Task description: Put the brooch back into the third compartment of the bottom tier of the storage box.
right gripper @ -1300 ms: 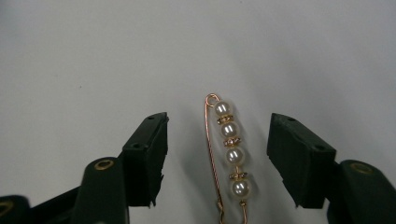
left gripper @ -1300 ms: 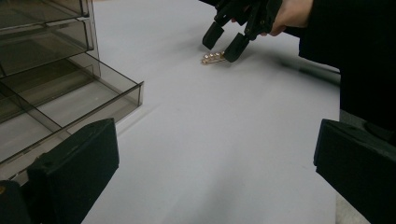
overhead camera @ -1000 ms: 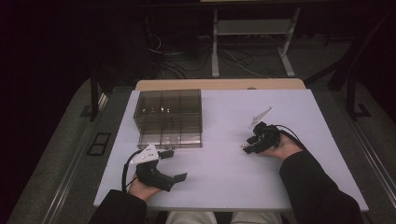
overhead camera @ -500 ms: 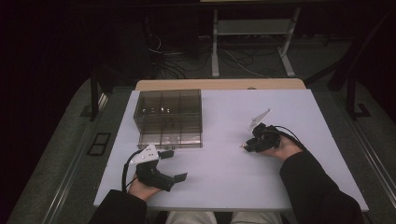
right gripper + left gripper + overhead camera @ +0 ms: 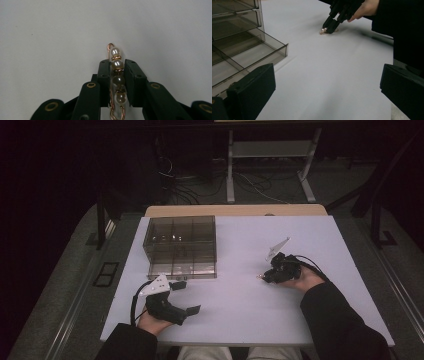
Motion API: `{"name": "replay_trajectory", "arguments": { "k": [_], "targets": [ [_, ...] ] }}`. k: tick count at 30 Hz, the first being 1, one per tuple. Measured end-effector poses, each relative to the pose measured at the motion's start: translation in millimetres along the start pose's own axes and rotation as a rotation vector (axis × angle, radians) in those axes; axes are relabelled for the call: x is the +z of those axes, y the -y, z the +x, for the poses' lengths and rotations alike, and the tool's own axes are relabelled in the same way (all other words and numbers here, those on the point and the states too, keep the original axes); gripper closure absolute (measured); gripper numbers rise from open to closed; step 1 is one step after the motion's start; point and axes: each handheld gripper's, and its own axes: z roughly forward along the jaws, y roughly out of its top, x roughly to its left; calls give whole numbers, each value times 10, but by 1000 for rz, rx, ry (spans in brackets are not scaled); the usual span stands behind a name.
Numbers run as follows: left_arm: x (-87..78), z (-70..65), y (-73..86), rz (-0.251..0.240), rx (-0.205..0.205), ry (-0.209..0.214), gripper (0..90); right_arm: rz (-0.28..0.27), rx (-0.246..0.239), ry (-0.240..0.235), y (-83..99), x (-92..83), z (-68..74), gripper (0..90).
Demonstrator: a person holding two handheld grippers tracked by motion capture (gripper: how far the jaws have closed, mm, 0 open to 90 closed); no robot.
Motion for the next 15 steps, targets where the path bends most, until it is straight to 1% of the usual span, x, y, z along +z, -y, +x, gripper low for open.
{"name": "replay_trajectory", "arguments": {
  "k": [5, 10, 15],
  "targets": [
    [-1, 0, 0, -1, -1, 0, 0, 2, 5, -2, 1, -3, 1, 755],
    [0, 0, 0, 1, -1, 1, 0, 6, 32, -19, 2, -7, -17, 779],
    [1, 2, 2, 1, -3, 1, 0, 3, 70, -50, 7, -10, -44, 785]
  ]
}}
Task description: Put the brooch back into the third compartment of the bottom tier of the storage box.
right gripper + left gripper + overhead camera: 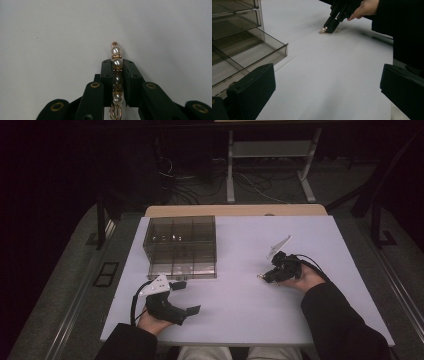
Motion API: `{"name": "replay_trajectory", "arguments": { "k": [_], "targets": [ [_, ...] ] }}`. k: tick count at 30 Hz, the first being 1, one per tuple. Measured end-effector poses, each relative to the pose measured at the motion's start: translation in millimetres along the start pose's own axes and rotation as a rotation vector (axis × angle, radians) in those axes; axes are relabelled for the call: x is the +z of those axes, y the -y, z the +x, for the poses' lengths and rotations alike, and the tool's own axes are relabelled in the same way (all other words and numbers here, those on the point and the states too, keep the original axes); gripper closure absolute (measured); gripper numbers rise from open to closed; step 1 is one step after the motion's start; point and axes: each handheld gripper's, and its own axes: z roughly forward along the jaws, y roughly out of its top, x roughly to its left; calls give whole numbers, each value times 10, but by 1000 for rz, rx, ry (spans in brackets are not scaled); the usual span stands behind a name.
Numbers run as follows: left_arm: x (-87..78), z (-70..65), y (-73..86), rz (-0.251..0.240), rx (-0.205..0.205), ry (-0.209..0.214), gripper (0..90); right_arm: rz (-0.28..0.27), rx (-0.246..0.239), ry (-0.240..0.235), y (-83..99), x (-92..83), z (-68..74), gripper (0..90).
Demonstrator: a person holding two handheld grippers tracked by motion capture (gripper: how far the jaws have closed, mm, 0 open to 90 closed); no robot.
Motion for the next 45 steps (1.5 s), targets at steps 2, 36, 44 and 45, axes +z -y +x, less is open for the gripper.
{"name": "replay_trajectory", "arguments": {
  "k": [2, 36, 44, 45],
  "targets": [
    [1, 0, 0, 0, 0, 1, 0, 1, 16, -6, 1, -1, -16, 787],
    [0, 1, 1, -1, -4, 2, 0, -68, 3, -23, -243, -227, 45, 787],
    [-3, 0, -2, -5, -2, 1, 0, -85, -13, -32, -350, -267, 73, 787],
    [-4, 0, -2, -5, -2, 2, 0, -86, -11, -33, -365, -271, 80, 787]
  ]
}}
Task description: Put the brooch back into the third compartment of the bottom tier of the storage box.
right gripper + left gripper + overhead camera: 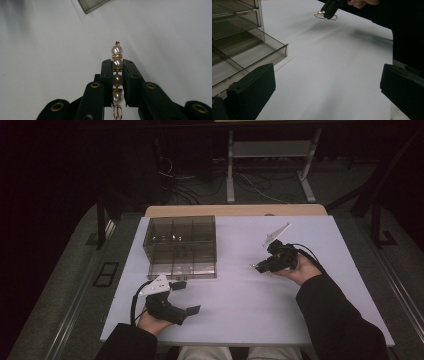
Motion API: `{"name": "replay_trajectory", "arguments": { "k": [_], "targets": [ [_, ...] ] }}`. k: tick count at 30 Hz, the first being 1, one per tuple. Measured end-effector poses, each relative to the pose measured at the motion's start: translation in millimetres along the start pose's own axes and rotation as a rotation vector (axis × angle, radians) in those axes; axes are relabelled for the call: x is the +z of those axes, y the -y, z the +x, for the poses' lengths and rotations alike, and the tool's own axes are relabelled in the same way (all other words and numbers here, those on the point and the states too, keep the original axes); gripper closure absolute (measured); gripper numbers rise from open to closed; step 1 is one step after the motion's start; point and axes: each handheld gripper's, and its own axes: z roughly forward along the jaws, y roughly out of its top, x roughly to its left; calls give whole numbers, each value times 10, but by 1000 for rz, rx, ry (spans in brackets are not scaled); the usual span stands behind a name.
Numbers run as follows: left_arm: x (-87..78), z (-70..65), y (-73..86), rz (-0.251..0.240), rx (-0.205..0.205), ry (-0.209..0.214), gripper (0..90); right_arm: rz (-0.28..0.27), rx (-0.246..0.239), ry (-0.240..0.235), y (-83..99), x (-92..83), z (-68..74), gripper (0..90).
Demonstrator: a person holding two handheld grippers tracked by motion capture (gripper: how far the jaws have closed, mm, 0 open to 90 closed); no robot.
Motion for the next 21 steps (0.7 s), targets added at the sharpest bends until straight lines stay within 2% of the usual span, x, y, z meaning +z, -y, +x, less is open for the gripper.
{"name": "replay_trajectory", "arguments": {
  "k": [21],
  "targets": [
    [-3, 7, 5, -1, -4, -1, 0, -29, -62, -20, -398, -31, 132, 787]
  ]
}}
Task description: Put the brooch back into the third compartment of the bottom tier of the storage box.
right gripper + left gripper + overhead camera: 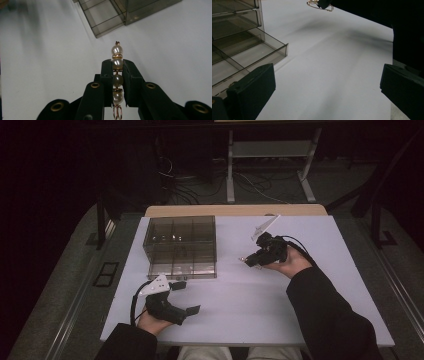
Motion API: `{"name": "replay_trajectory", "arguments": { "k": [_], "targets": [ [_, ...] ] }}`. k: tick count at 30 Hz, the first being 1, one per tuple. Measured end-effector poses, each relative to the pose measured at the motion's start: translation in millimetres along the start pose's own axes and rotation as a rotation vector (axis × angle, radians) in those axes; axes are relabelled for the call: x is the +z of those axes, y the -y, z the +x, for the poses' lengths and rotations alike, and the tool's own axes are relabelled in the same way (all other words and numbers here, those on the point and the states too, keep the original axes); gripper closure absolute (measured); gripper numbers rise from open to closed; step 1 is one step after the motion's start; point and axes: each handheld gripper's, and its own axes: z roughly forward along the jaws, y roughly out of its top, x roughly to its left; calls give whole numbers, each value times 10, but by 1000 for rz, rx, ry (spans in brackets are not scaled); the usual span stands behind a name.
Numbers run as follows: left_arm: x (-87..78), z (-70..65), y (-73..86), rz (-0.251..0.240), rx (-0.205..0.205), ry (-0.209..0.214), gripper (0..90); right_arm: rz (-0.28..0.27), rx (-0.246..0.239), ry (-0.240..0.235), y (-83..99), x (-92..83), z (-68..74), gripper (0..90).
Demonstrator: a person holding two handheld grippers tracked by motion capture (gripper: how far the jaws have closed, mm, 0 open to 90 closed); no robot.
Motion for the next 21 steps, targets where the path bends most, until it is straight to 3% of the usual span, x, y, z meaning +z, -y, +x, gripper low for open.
{"name": "replay_trajectory", "arguments": {
  "k": [16, 21],
  "targets": [
    [-6, 17, 7, -19, -14, -20, 0, -18, -28, -16, -261, 62, 48, 787],
    [-6, 17, 9, -26, -19, -9, 0, -21, -39, -21, -366, 98, 85, 787]
  ]
}}
